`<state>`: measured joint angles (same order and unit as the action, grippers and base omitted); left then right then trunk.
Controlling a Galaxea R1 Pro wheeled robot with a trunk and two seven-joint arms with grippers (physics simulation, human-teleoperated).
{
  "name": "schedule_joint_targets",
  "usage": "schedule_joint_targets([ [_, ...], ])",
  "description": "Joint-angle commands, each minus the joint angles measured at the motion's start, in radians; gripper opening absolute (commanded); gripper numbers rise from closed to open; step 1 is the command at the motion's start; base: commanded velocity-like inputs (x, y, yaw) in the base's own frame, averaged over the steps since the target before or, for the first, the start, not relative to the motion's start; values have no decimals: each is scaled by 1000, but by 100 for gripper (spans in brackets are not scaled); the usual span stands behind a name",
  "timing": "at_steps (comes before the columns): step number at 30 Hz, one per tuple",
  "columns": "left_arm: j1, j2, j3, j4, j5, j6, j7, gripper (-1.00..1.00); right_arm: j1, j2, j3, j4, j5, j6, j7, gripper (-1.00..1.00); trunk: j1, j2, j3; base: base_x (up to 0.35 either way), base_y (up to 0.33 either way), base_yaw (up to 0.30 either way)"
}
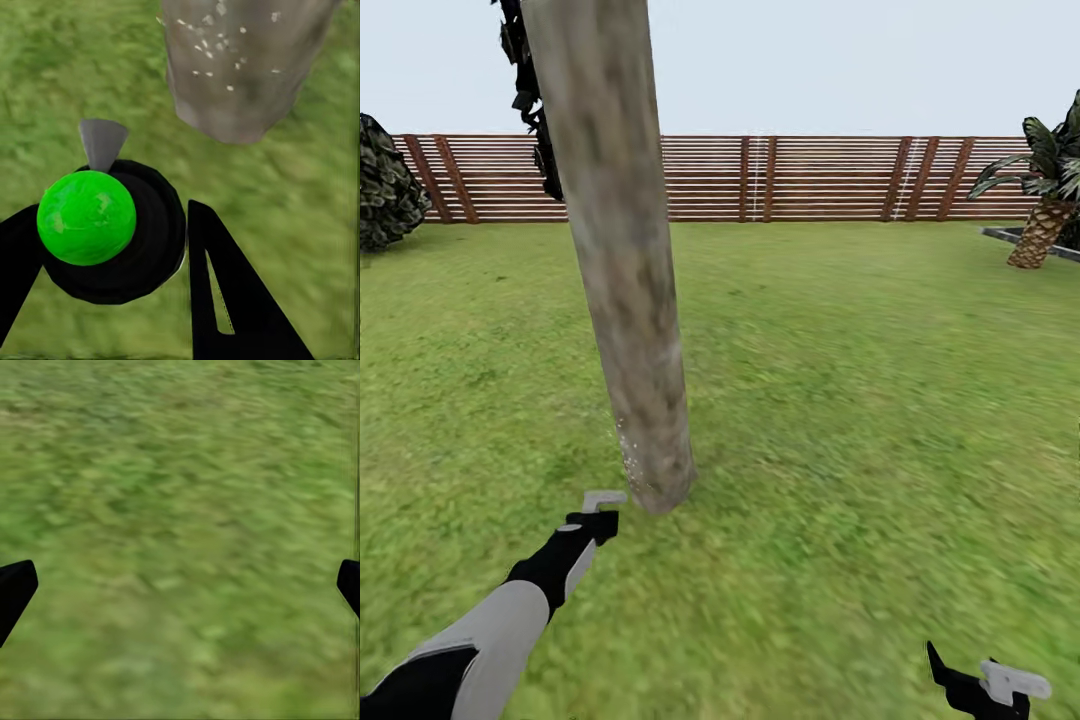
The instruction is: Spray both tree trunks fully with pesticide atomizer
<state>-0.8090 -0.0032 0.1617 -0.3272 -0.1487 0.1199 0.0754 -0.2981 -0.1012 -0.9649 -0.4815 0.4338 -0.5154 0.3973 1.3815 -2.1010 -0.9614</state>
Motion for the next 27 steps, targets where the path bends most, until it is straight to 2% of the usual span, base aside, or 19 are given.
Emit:
schedule_joint_targets([
  [1, 1, -8, 0, -2, 0, 6, 11, -100, 0, 0, 0, 1, 0, 0, 0, 100, 0, 0, 0, -93, -266, 24],
  [3, 17, -32, -3, -4, -2, 3, 21, -100, 0, 0, 0, 1, 0, 0, -1, 100, 0, 0, 0, -97, -266, 7],
  [5, 25, -37, -4, -11, -1, 2, 17, -100, 0, 0, 0, 1, 0, 0, -1, 100, 0, 0, 0, -100, -266, 2],
  [11, 30, -35, -4, -16, 0, 1, 12, -100, 0, -1, 0, 1, 0, 0, -1, 100, 0, 0, 0, -43, -266, 0],
  [16, 30, -34, -4, -17, 0, 2, 14, -100, -1, -1, 0, 1, 0, 0, 0, 100, 0, 0, 0, 119, -266, 8],
  [22, 30, -36, -5, -12, 0, 3, 16, -100, 0, 1, 0, 1, 0, 0, 0, 100, 0, 0, 0, 134, -245, 244],
  [27, 30, -38, -5, -8, 0, 7, 20, -100, 0, 1, 0, 1, 0, 0, 0, 100, 0, 0, 0, -108, -200, 239],
])
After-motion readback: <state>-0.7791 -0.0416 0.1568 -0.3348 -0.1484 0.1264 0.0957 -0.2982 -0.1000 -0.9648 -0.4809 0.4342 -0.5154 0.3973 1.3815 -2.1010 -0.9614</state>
